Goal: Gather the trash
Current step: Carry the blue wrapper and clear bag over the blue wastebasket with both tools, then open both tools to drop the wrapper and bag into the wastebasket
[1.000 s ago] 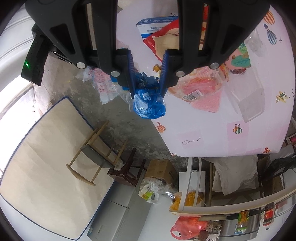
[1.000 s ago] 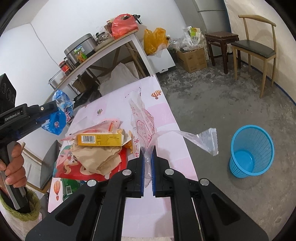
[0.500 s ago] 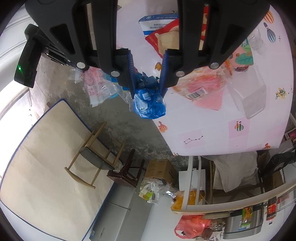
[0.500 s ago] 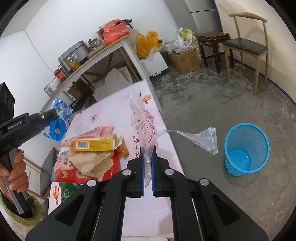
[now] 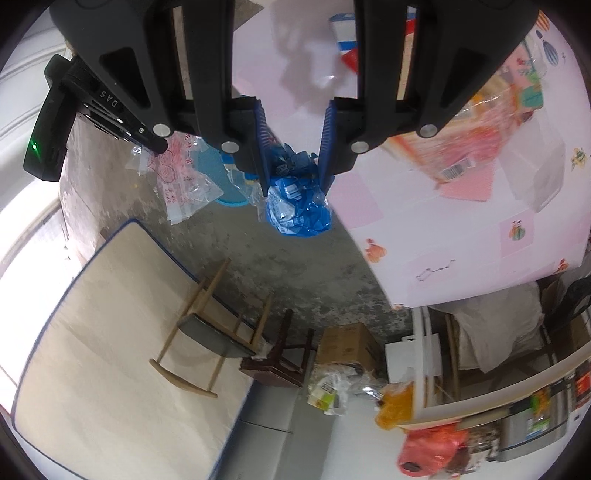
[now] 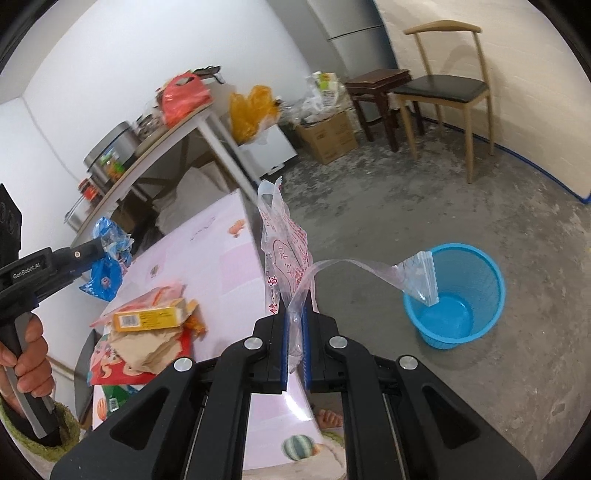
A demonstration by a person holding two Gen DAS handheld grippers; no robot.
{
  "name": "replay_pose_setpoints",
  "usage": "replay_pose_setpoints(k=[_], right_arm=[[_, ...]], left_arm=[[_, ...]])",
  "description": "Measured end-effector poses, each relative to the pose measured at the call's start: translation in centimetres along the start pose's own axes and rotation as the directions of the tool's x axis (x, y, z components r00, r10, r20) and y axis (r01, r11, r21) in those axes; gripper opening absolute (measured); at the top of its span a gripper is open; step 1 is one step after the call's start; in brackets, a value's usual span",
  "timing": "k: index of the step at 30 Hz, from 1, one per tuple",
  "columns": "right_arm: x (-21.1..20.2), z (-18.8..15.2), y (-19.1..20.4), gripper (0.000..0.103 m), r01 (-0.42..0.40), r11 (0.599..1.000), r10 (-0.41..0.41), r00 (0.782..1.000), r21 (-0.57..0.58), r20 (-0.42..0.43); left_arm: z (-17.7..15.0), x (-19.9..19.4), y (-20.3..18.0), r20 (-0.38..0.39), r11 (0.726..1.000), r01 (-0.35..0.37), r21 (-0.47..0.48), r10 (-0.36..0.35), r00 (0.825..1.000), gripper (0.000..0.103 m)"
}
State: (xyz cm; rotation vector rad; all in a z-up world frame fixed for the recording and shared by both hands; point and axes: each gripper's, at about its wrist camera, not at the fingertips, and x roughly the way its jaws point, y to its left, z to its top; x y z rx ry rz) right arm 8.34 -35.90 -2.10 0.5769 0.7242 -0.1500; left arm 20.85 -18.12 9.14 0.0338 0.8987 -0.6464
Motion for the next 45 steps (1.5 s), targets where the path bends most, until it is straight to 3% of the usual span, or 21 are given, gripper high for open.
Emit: replay_pose_setpoints(k=[15,20,28,35,36,38,39,40,42,45], right_arm=[[0.0,-0.3,-10.5,0.006,0.125,0.978,-0.125,0.992,0.170,-0.010],[0.0,-0.1,-13.4,0.006,0.136,0.965,-0.136,0.991,0.223,-0.018],[4.2,-0.7,-18.1,0.006,0.182,0.940,-0.150,0.980,0.288,-0.127],[10.6,0.7,-22.5,0.007,0.259,0.909,-0.194,0.956,0.326,-0.218],[11.4,1.3,-23.3,0.008,0.274,0.906,-0.212,0.953,0.323,-0.214],[13.1,1.9,-24.8,0.016,0.298,0.901,-0.235,0.947,0.317,-0.220],[14.2,2.0,-25.8,0.040,0.307,0.900,-0.242,0.942,0.310,-0.231],[15.3,1.9,-26.7,0.065,0.320,0.900,-0.250,0.935,0.296,-0.250],[16.7,1.1,-28.1,0.067,0.373,0.888,-0.292,0.910,0.269,-0.295],[17.0,-0.4,-29.5,0.067,0.392,0.876,-0.301,0.900,0.281,-0.317]], left_arm=[[1.3,8.7,-8.2,-0.139,0.993,0.051,0.104,-0.036,0.990,0.022],[1.0,11.4,-9.8,-0.190,0.989,0.037,0.142,-0.010,0.982,0.022],[0.5,18.1,-11.5,-0.340,0.982,0.075,0.175,-0.011,0.940,0.022],[0.5,26.0,-13.6,-0.471,0.984,0.117,0.132,-0.042,0.881,0.023],[0.8,26.7,-14.1,-0.475,0.984,0.124,0.125,-0.051,0.879,0.025],[1.5,28.4,-15.2,-0.472,0.985,0.119,0.124,-0.047,0.880,0.042],[1.7,29.4,-15.8,-0.473,0.986,0.105,0.133,-0.030,0.880,0.053],[1.7,29.9,-16.1,-0.476,0.985,0.099,0.138,-0.022,0.879,0.054],[1.6,30.3,-16.7,-0.494,0.986,0.111,0.127,-0.034,0.869,0.055],[1.3,29.8,-17.3,-0.499,0.979,0.156,0.129,-0.072,0.864,0.055]])
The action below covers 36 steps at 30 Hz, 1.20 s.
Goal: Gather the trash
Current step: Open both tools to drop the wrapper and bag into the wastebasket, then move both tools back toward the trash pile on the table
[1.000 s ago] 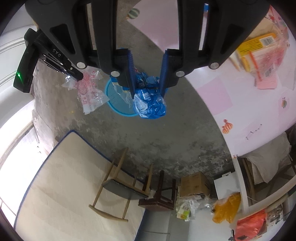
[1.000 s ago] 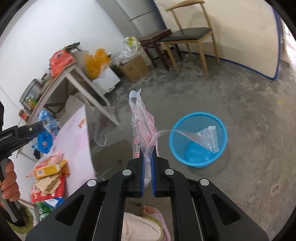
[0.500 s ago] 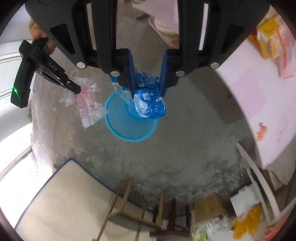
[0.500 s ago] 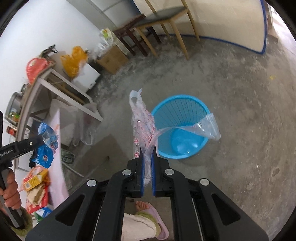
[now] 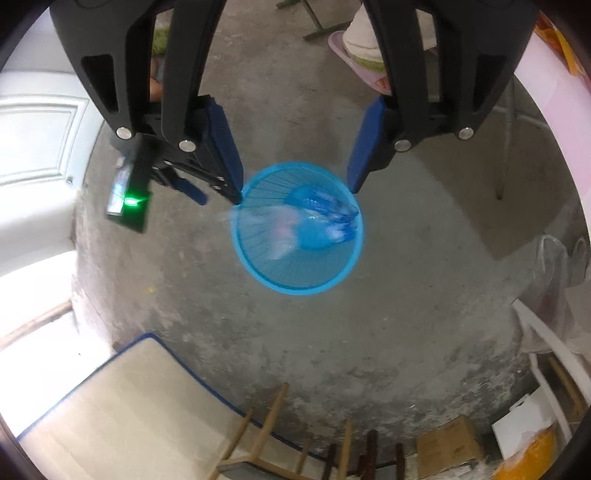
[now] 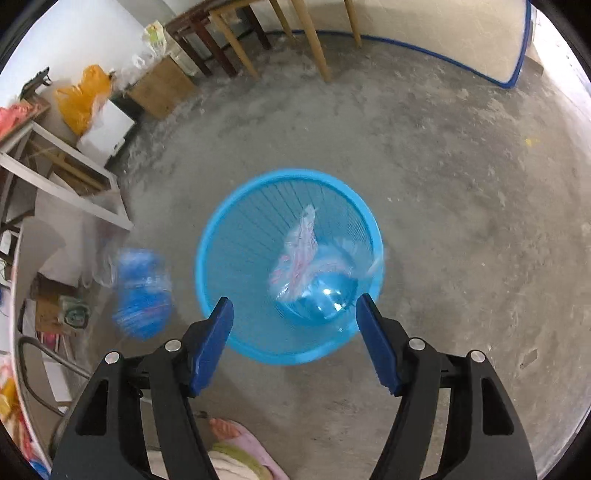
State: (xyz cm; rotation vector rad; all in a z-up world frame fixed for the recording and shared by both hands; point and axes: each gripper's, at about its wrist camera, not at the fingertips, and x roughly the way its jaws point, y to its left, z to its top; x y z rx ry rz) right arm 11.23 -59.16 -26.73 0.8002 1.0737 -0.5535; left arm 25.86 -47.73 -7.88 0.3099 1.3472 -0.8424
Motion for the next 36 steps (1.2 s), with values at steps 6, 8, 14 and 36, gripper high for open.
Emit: replay_pose_setpoints(k=[6,8,14,36], right_arm=[[-2.0,-2.9,-2.5,0.067,-0.014,0.999,0.012,0.999,0.050,0.041],[-3.0,-4.0,-2.5,0.067,-0.008,0.999,0.006,0.998,0.043,0.059],[-6.7,-8.0,-0.4,0.072,0.071,0.996,-0.065,0.992,-0.048,0.112],[-27.7,-15.7,15.4,0.096,0.217,0.933,-0.045,0.862,-0.287,0.504]], left_arm=[[-1.2,-3.9,-0.2,0.088,0.998,-0.029,0.051,0.024,0.996,0.055],[-2.0,-5.7,-0.2,0.113,0.998,-0.022,0.060,0.016,0.993,0.055],[-5.8,-13.0,-0.2,0.188,0.992,-0.022,0.126,-0.002,0.982,0.055],[-33.8,-33.9,14.2,0.510,0.976,-0.136,-0.172,0.206,0.835,0.066]])
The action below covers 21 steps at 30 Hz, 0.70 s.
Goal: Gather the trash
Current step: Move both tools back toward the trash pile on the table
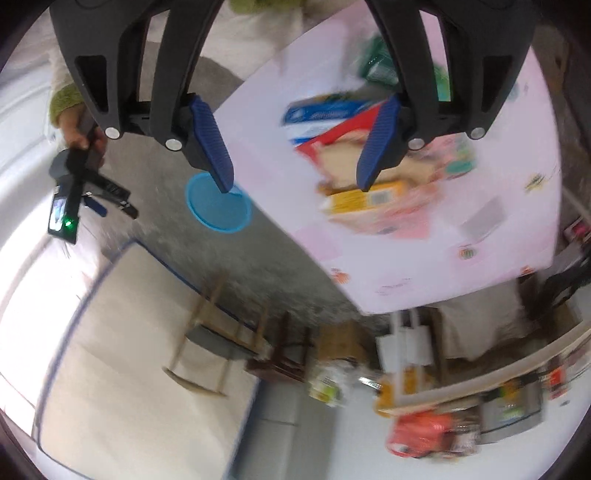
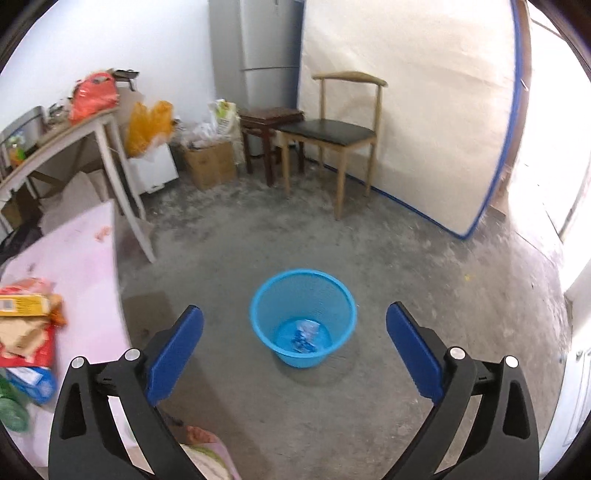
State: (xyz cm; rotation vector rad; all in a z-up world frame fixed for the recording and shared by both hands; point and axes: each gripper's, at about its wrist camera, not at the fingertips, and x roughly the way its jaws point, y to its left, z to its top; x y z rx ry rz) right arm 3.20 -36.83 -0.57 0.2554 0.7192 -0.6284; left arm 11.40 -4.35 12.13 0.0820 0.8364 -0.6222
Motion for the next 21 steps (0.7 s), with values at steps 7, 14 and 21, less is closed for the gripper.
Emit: replay_pose_setpoints(k=[7,14,21], right_arm=[[-5.1,1.7,5.9,0.096,0.012,0.986,0.008,0.992,-0.166,0.123],[-8.5,2.2,9.2,0.096,-0.276,0.928,0.314,0.941,-0.249,0.125],[-9.4,0.6,13.2,0.096,-0.432,0.849,0.471,0.880,-0.305,0.063]], left_arm=[[-4.8,-5.7,4.7,0.103,0.987,-0.114,-0.112,0.126,0.987,0.067],[-9.9,-6.5,8.3,0.104,0.954,-0.200,-0.222,0.228,0.968,0.067],[-12.2,-4.9,9.7,0.099,0.939,-0.233,-0.255,0.265,0.959,0.067]])
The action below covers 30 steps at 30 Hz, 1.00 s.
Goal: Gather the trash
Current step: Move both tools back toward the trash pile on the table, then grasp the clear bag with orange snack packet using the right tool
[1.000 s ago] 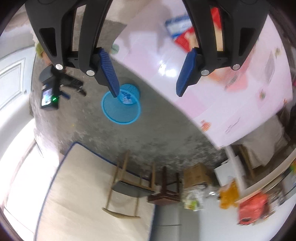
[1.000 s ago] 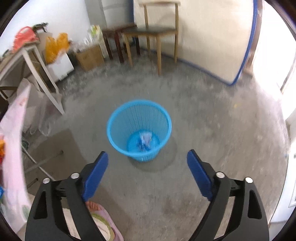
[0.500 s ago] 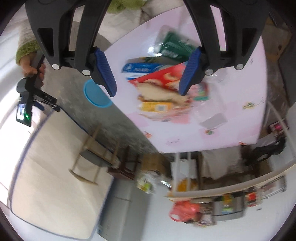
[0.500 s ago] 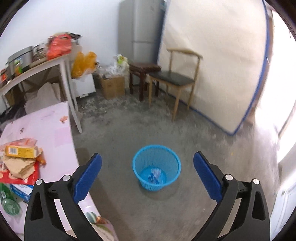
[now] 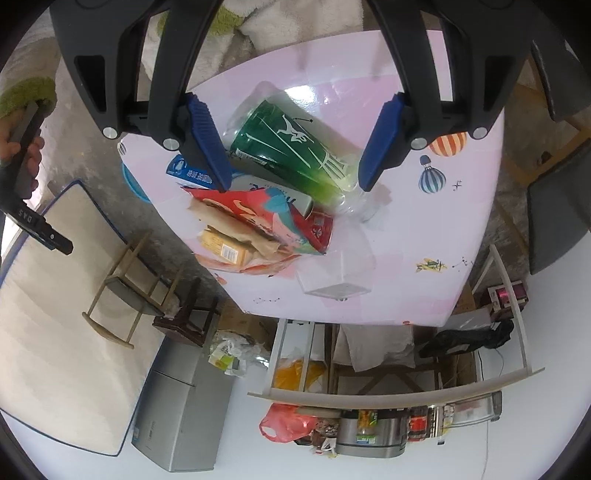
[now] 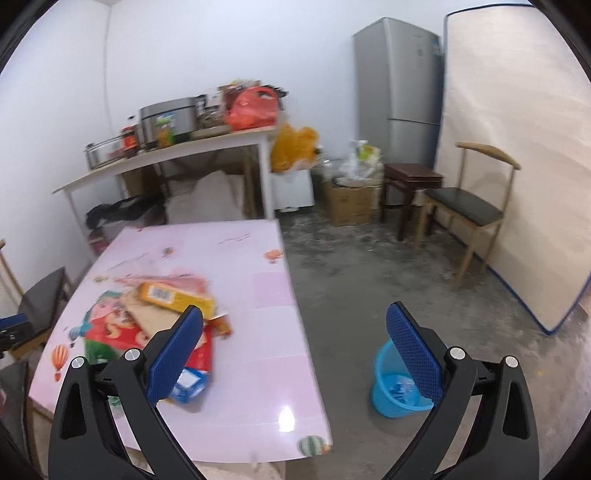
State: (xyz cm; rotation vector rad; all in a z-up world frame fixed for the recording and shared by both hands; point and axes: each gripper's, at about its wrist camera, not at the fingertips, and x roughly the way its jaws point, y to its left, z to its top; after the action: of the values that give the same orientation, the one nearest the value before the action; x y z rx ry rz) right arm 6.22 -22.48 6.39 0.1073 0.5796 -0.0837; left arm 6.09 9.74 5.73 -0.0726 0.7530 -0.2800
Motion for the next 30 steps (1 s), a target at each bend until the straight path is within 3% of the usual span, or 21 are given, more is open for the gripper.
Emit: replay_pose_setpoints(k=[5,8,11,14,16,20,21,24,30], right_arm=[[2.8,0.1,1.7,0.096,-0.108,0.994,0.109,0.990,0.016,-0.084],[5.4,1.0,1.9,0.096,-0.217,0.972,0.229,0.963,0.094,-0.144],[7.9,2.0,1.4,0.096,-0.332,0.918,0.371,0.912,0.218,-0.174],[11.9,3.3,0.9,0.096,-0.427,0.827,0.520,0.828,0.365,-0.210],[14.7,3.8,1.0,0.096,-0.447,0.784,0.576,0.782,0.430,-0.236],[21.4,3.7,0.6,0.096,-0.415,0.699,0.659,0.690,0.582,-0.300],[22.5,3.6,0.7,0.096,-0.399,0.688,0.666,0.680,0.605,-0.308],[26.4,3.3,1.2,0.094,-0.384,0.649,0.708,0.621,0.657,-0.337],[32.6,1.7,2.0,0.084,-0.306,0.620,0.735,0.549,0.723,-0.398]], left_arm=[[0.5,1.4,-0.2,0.038,0.999,-0.002,0.052,0.001,0.999,0.067],[1.1,2.5,-0.4,0.037,0.997,0.011,0.073,-0.014,0.999,0.067],[1.8,3.2,-0.6,0.043,0.996,0.028,0.085,-0.032,0.999,0.067],[2.3,4.0,-0.7,0.051,0.995,0.048,0.089,-0.053,0.997,0.067],[2.9,4.6,-0.5,0.045,0.995,0.064,0.077,-0.068,0.997,0.066],[4.0,5.6,-0.1,0.041,0.994,0.091,0.057,-0.093,0.995,0.061],[4.5,6.0,-0.1,0.040,0.994,0.102,0.047,-0.104,0.994,0.059],[5.8,7.1,-0.2,0.037,0.992,0.122,0.034,-0.123,0.992,0.054],[9.1,12.0,-1.0,-0.046,0.995,0.101,0.015,-0.100,0.994,0.032]])
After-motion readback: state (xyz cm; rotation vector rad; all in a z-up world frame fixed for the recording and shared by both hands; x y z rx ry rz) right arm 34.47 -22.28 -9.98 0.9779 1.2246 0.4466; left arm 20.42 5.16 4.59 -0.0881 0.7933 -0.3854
